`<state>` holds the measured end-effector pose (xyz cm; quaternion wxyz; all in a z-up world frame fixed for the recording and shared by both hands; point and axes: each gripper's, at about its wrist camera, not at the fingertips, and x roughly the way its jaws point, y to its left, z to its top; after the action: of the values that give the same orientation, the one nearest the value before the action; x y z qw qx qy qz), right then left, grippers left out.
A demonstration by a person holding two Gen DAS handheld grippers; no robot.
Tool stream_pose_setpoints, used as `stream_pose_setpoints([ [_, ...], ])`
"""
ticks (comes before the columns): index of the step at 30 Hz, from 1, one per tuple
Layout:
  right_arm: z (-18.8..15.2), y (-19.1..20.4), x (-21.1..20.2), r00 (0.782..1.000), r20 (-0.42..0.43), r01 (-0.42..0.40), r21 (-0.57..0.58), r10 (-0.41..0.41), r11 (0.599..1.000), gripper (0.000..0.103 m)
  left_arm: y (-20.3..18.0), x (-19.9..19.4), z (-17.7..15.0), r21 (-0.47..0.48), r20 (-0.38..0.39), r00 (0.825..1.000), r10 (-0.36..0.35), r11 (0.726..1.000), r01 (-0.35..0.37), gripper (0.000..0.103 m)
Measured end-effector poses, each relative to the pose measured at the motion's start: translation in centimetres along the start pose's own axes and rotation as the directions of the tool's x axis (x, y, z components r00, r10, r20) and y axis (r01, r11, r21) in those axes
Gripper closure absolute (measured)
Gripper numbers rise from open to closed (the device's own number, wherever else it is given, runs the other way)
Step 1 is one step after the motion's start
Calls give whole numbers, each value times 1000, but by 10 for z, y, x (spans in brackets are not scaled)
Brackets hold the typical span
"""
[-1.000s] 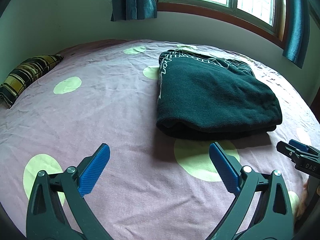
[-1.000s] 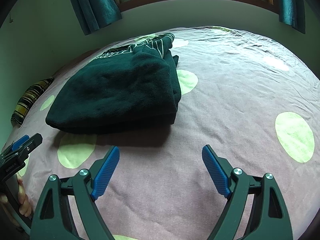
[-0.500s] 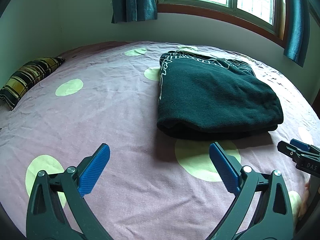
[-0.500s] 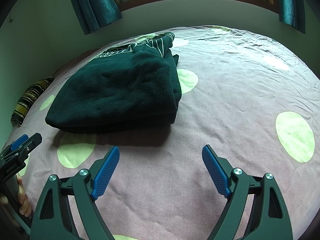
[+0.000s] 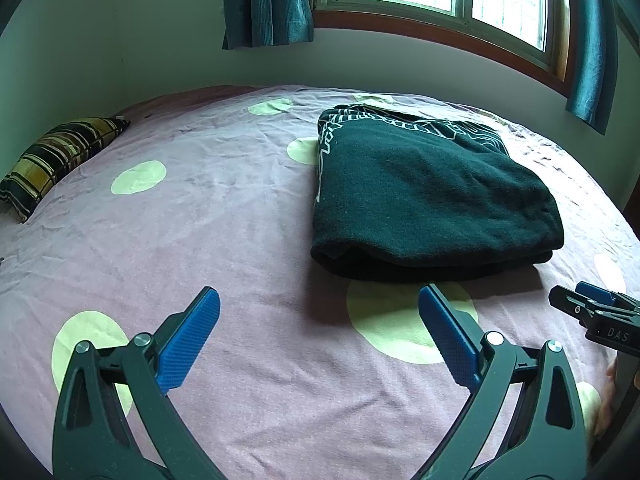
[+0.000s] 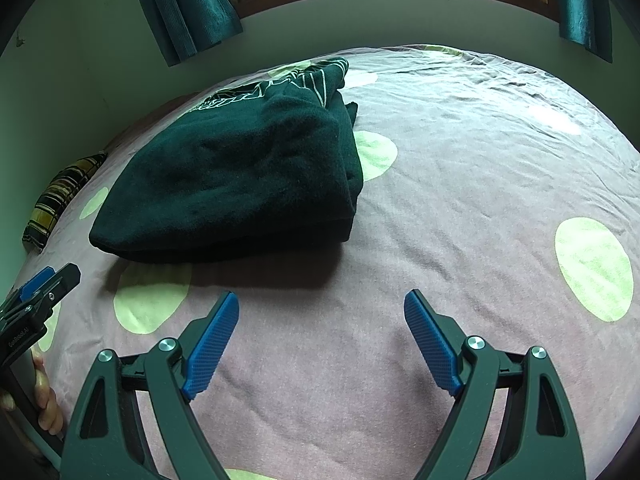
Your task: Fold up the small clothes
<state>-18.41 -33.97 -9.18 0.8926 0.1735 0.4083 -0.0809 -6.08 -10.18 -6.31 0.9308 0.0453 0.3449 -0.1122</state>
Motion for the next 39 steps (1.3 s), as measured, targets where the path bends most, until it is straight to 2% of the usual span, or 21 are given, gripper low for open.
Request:
stream_pose_setpoints([
  [21,0,-3,4,1000,-14,-4,4,4,1000,19,1,-1,1,2,-1,1000,10,1000,-10,3],
  [29,0,-6,7,1000,-25,-9,-1,9,1000,19,-3,-2,0,41,16,1000,26,999,-26,3],
  [39,2,-9,10,999,-33,-14,-6,14,1000,19,1,-2,2,14,4,1000,19,1000,-19,3],
])
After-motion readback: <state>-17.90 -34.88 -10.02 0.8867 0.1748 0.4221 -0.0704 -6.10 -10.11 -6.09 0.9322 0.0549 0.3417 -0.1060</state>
